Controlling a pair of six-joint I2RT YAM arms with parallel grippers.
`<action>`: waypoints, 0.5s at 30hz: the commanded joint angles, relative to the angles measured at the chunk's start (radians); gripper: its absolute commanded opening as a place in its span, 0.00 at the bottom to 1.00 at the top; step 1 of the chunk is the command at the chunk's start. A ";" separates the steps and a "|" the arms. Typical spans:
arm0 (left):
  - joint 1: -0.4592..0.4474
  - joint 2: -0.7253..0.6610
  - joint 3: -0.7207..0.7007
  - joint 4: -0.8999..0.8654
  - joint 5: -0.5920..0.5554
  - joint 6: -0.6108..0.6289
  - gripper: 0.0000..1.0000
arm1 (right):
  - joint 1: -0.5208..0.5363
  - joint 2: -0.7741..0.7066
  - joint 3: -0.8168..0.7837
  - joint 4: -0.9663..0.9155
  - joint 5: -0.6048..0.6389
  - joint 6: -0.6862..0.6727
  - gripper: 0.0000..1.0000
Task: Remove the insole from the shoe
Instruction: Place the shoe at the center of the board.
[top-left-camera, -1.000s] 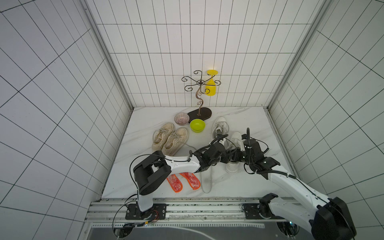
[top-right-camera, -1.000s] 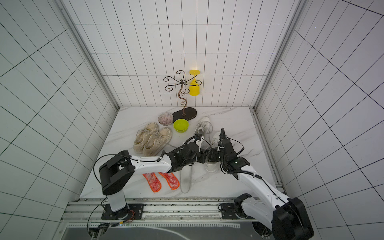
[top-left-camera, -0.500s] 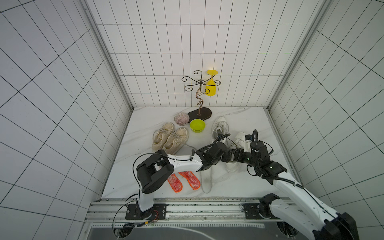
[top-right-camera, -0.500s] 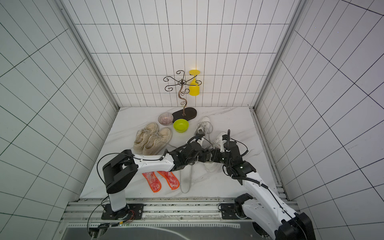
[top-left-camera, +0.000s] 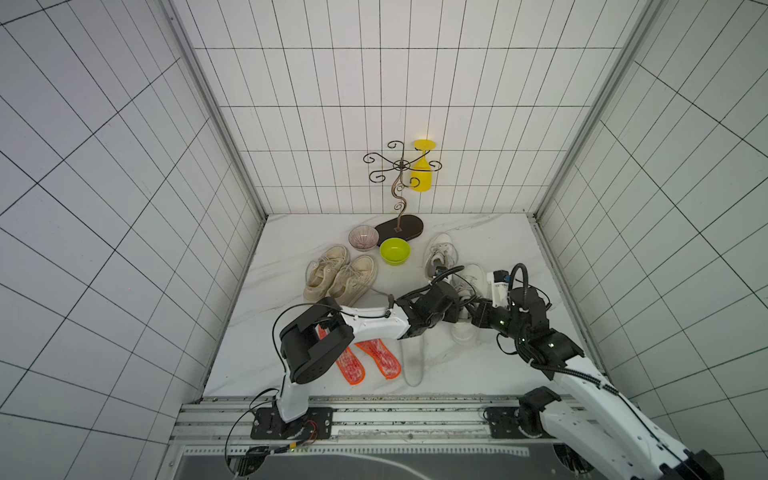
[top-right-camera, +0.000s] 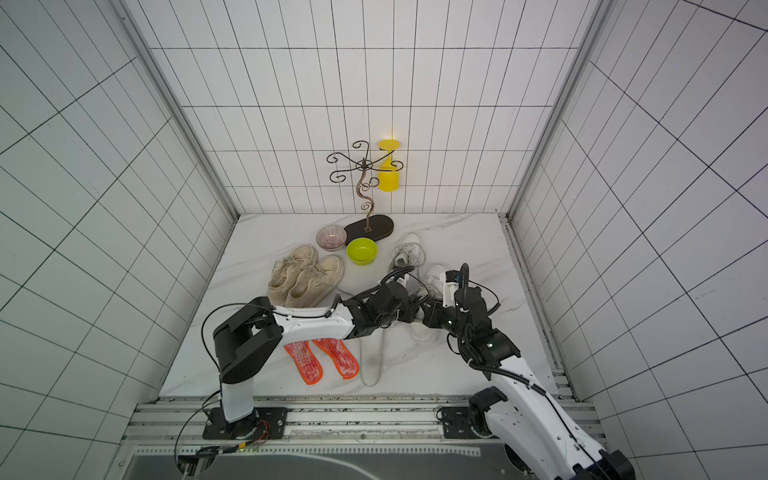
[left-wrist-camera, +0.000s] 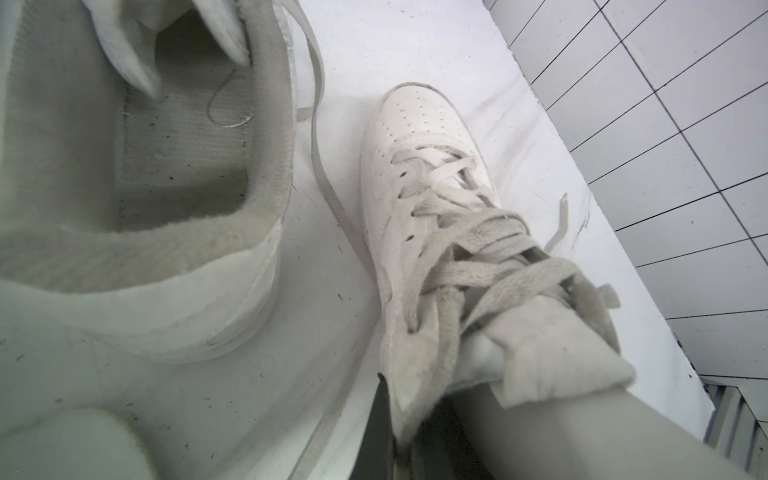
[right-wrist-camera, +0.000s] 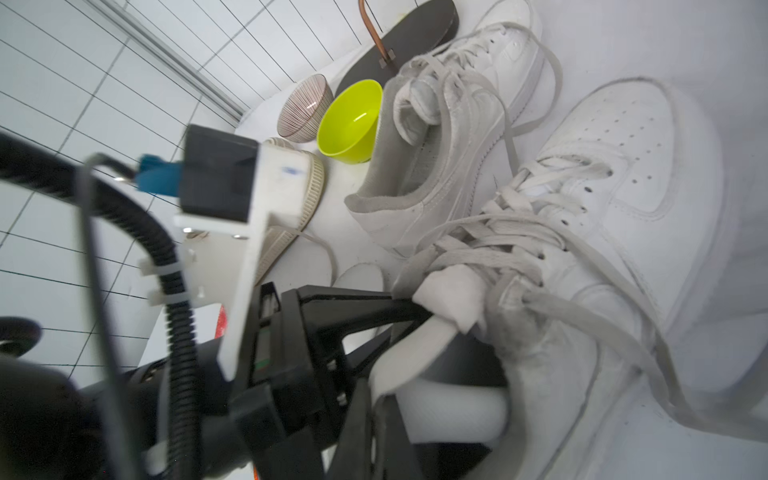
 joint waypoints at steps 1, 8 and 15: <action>0.028 0.065 0.029 -0.126 -0.091 0.001 0.00 | 0.000 -0.094 -0.007 0.196 -0.040 -0.029 0.00; 0.028 0.108 0.107 -0.115 -0.056 0.012 0.00 | -0.002 -0.172 0.057 -0.007 0.209 -0.037 0.00; 0.029 0.163 0.222 -0.115 -0.041 0.029 0.00 | -0.002 -0.242 0.175 -0.236 0.449 -0.038 0.00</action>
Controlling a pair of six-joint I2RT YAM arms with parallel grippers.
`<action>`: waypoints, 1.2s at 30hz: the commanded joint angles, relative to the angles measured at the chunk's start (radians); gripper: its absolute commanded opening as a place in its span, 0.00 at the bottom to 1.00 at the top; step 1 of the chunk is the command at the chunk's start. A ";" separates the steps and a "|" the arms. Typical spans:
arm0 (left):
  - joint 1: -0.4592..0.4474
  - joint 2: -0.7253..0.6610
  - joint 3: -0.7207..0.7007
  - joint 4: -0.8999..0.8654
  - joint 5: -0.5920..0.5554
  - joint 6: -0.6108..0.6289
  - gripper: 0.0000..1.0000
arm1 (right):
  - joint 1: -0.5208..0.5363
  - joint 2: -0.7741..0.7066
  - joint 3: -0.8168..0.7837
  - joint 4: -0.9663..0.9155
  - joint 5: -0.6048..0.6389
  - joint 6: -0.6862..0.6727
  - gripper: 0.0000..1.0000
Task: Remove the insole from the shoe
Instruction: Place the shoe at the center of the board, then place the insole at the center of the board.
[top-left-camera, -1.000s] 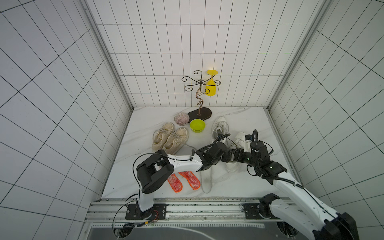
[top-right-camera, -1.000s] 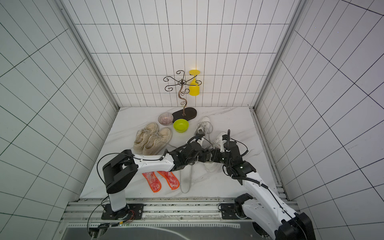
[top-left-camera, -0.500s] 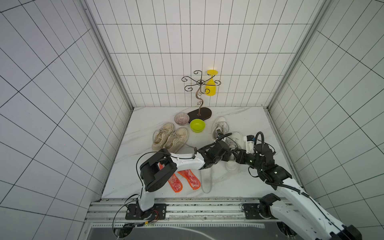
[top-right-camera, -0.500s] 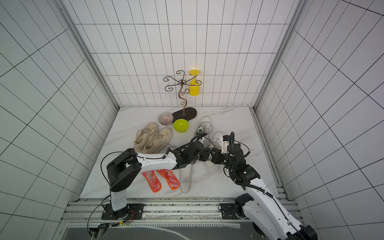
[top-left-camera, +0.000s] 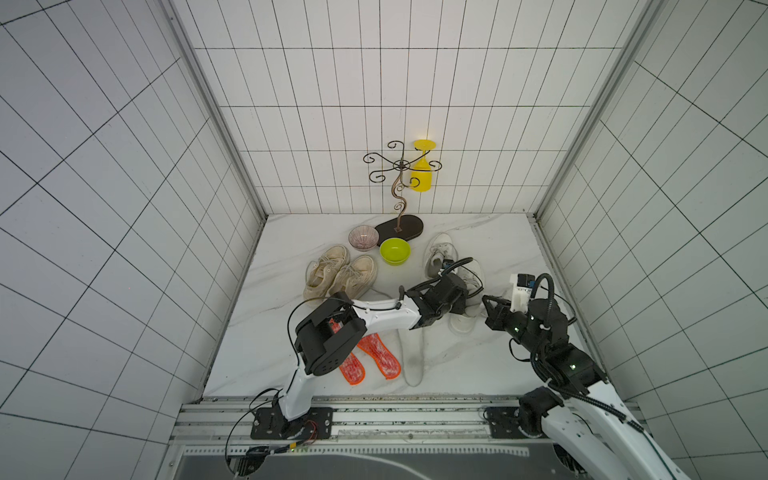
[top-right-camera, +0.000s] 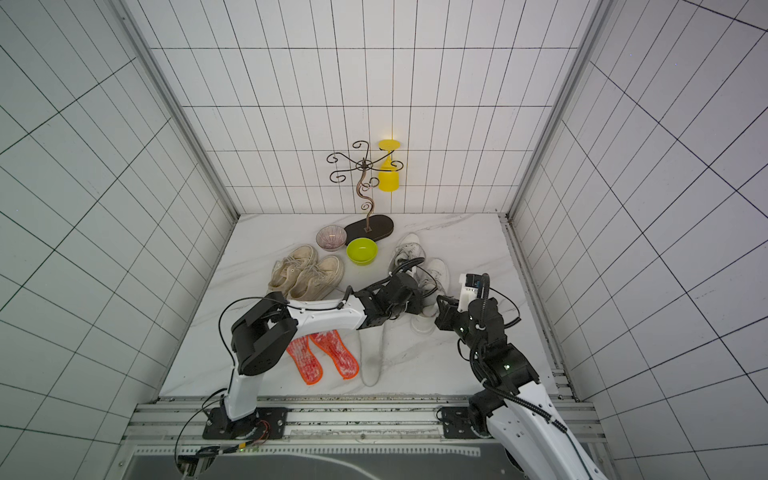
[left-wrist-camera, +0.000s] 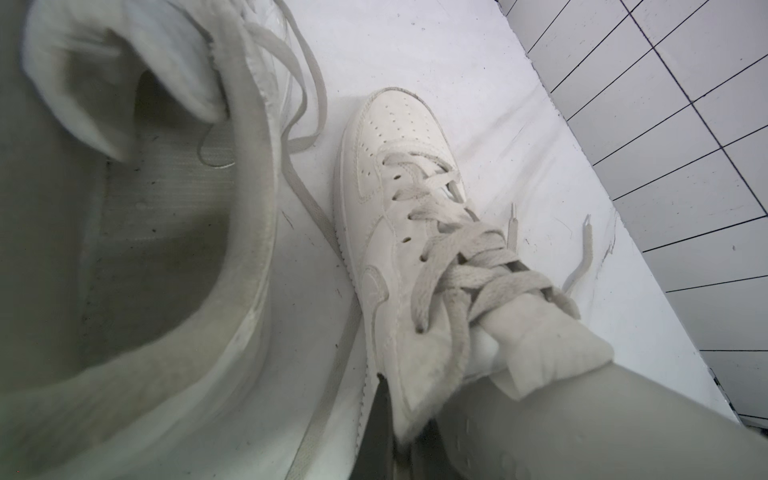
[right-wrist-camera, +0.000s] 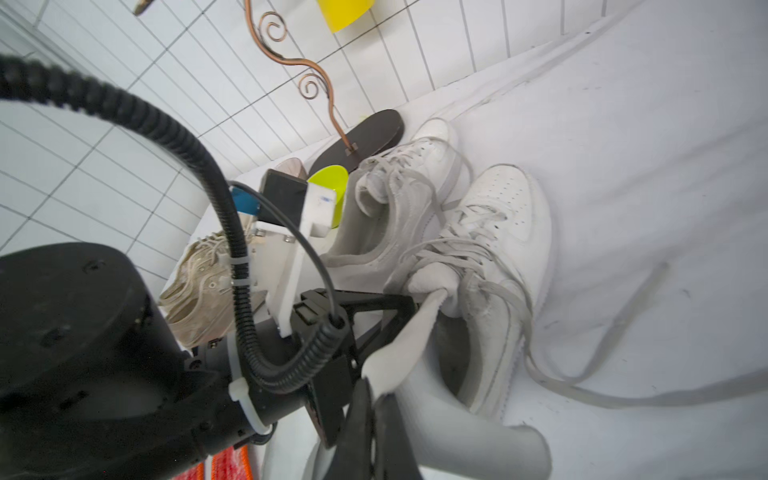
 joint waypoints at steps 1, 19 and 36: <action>0.017 0.054 0.056 -0.042 -0.031 0.013 0.00 | -0.002 -0.043 0.175 -0.095 0.177 -0.022 0.00; 0.061 0.225 0.336 -0.001 -0.059 0.123 0.00 | -0.002 -0.081 0.224 -0.178 0.249 -0.032 0.00; 0.123 0.410 0.698 -0.092 0.000 0.233 0.02 | -0.002 -0.049 0.079 -0.136 0.159 0.009 0.00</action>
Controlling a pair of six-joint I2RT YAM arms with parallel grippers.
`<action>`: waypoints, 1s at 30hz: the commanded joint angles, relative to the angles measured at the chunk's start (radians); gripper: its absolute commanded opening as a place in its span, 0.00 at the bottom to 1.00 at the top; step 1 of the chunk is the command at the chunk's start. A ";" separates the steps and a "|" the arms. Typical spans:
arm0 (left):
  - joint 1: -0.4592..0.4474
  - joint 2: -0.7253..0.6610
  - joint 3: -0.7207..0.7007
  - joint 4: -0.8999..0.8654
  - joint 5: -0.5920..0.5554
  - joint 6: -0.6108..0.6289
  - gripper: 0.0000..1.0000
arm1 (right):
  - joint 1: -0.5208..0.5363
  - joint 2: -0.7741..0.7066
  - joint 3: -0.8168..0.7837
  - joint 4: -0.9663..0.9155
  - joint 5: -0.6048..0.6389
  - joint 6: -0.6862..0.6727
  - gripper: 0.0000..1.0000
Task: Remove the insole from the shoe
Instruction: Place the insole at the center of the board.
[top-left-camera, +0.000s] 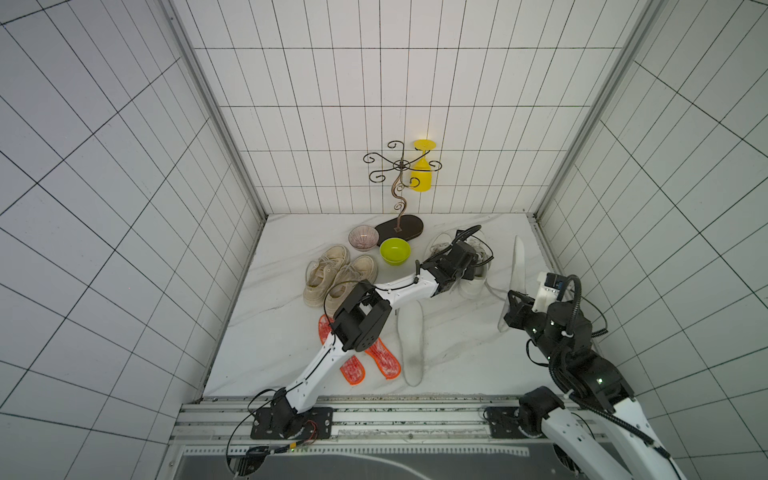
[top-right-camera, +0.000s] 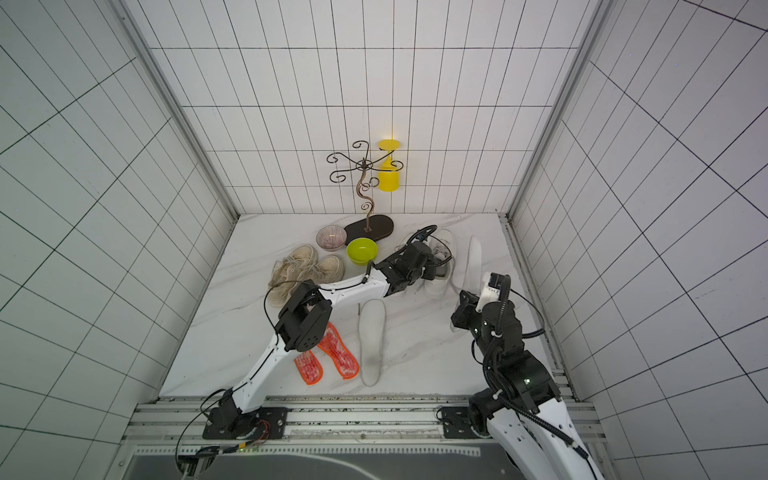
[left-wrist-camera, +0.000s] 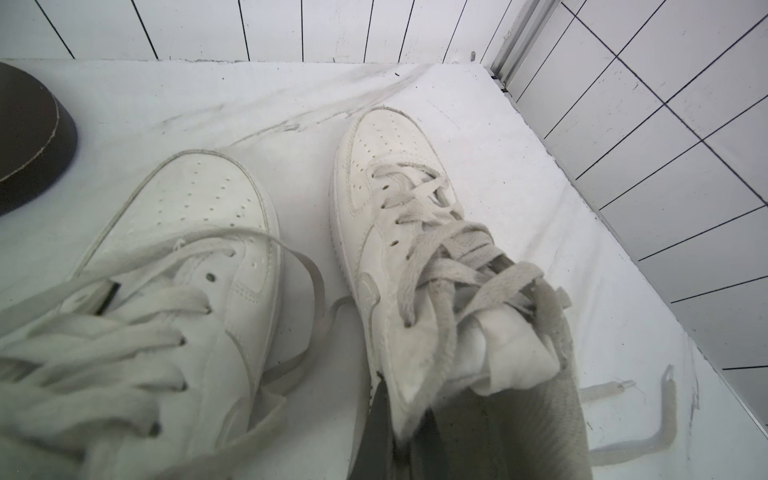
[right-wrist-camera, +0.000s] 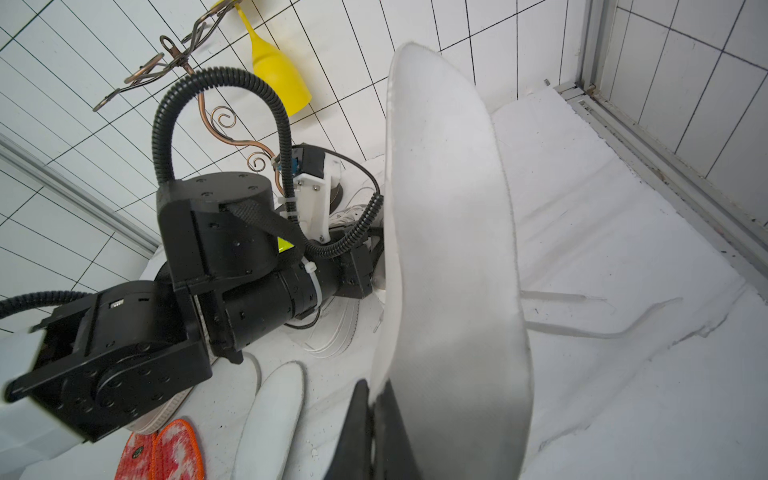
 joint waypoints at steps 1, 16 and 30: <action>0.008 0.001 0.055 0.040 0.005 0.046 0.08 | -0.002 0.010 -0.058 0.026 -0.033 0.023 0.00; 0.056 -0.426 -0.269 0.009 0.096 0.025 0.50 | 0.126 0.101 -0.083 0.035 -0.084 0.033 0.00; 0.266 -1.098 -1.045 0.172 -0.057 -0.096 0.60 | 0.538 0.253 -0.093 -0.103 0.103 0.233 0.00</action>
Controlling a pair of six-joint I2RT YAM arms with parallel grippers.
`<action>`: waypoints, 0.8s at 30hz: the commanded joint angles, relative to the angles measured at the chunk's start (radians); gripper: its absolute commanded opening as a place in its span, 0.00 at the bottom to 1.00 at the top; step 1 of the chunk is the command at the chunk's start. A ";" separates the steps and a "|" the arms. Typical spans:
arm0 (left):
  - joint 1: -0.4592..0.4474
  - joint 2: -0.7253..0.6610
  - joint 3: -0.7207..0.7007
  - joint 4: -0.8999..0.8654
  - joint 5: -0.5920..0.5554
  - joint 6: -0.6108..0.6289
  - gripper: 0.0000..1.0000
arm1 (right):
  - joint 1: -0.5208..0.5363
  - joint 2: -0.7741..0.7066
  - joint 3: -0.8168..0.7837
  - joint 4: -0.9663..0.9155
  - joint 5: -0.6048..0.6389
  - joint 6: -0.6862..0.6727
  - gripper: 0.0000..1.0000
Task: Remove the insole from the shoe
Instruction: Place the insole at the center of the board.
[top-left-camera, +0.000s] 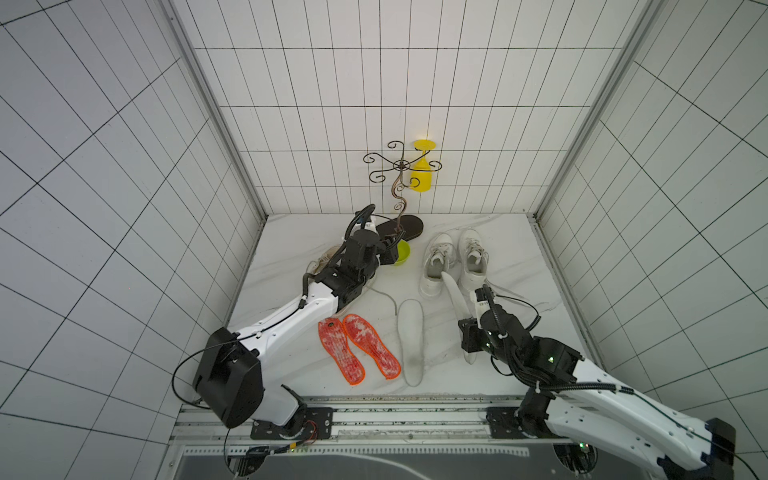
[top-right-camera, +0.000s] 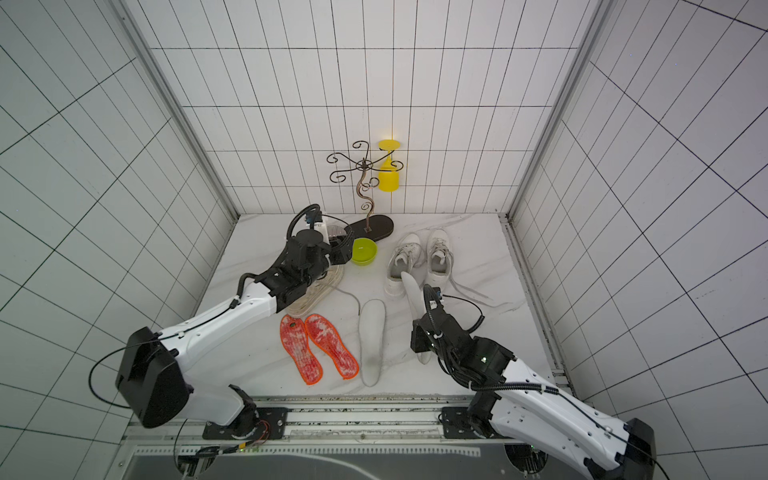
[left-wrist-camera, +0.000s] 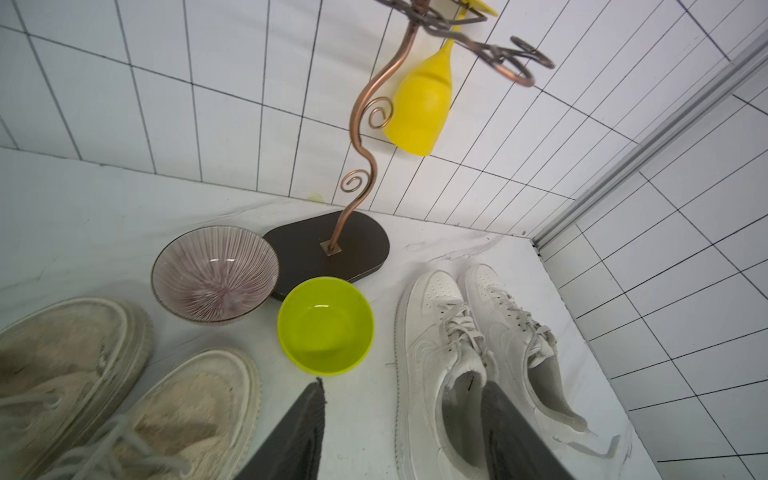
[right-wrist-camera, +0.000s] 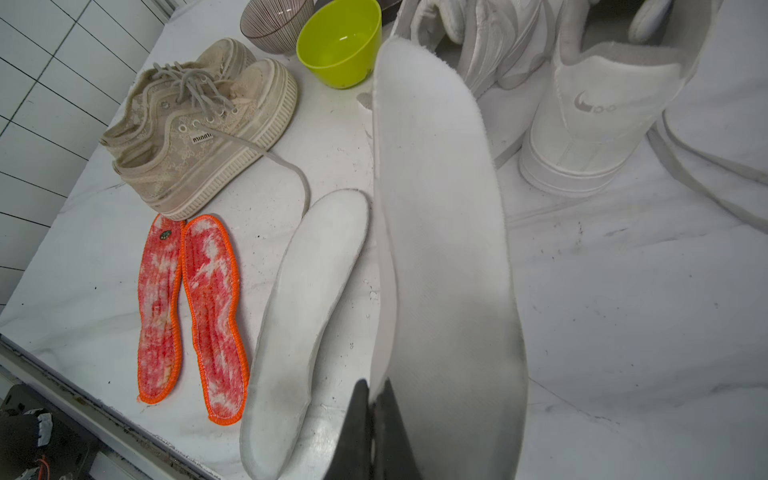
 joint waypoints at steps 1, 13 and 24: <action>-0.007 -0.066 -0.081 0.033 -0.033 -0.011 0.60 | 0.036 -0.018 -0.071 -0.054 0.038 0.102 0.00; 0.019 -0.214 -0.275 0.076 -0.073 0.002 0.64 | 0.053 0.140 -0.160 0.088 -0.019 0.083 0.00; 0.026 -0.271 -0.329 0.058 -0.087 0.023 0.65 | 0.052 0.382 -0.126 0.219 -0.073 0.037 0.00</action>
